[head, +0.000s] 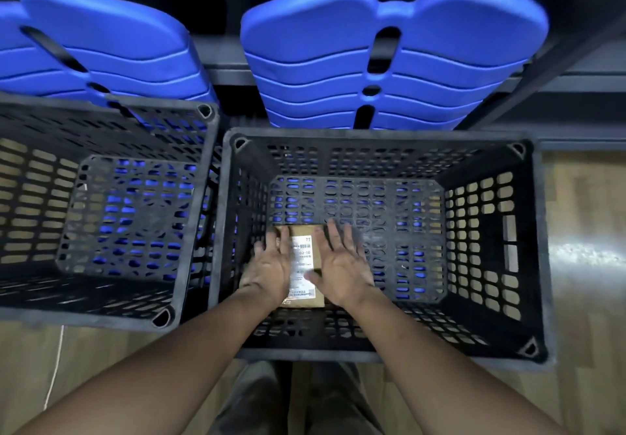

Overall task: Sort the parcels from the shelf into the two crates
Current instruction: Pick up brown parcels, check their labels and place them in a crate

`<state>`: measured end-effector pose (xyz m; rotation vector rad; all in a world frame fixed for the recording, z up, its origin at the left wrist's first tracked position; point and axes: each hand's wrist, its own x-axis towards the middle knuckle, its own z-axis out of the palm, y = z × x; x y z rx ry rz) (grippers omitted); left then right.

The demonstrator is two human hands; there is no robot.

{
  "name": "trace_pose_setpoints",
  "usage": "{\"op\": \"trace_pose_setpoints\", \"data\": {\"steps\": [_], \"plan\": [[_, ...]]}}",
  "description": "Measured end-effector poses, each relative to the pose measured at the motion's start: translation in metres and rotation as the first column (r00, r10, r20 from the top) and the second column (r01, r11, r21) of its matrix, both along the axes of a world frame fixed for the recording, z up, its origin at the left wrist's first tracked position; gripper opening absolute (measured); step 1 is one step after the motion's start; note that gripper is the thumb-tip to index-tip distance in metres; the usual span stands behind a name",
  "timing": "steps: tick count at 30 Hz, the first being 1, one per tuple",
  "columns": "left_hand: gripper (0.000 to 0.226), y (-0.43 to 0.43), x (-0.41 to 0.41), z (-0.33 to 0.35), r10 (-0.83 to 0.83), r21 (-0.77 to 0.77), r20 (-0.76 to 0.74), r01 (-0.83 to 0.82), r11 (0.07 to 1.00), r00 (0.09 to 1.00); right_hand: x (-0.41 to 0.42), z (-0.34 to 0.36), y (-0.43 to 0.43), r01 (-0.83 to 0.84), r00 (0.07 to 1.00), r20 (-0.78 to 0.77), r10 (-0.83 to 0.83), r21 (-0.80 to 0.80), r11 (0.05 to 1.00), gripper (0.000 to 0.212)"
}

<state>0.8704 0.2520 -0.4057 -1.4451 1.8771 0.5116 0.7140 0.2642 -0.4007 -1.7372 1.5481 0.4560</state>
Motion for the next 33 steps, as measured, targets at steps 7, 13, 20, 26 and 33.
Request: {"op": "trace_pose_setpoints", "data": {"steps": [7, 13, 20, 26, 33], "plan": [[0.079, -0.017, 0.015, 0.078, -0.070, -0.286, -0.352, -0.037, 0.957, 0.933, -0.022, 0.071, -0.010, 0.113, 0.993, 0.052, -0.104, -0.235, 0.965, 0.124], [0.115, -0.042, 0.023, 0.177, -0.089, -0.376, -0.398, -0.074, 0.923, 0.913, -0.035, 0.166, -0.026, 0.119, 0.991, 0.097, -0.089, -0.359, 0.926, 0.107], [0.102, -0.044, 0.043, 0.271, -0.183, -0.525, -0.424, -0.077, 0.847, 0.887, -0.038, 0.266, -0.027, 0.149, 0.984, 0.161, -0.072, -0.541, 0.828, 0.106], [0.097, -0.050, 0.048, 0.307, -0.191, -0.580, -0.484, -0.150, 0.801, 0.854, -0.040, 0.303, -0.020, 0.293, 0.948, 0.282, -0.149, -0.587, 0.755, 0.086], [0.110, -0.069, 0.029, 0.320, -0.125, -0.504, -0.595, -0.247, 0.827, 0.794, -0.056, 0.314, -0.030, 0.438, 0.878, 0.424, -0.223, -0.520, 0.734, 0.069]]}}
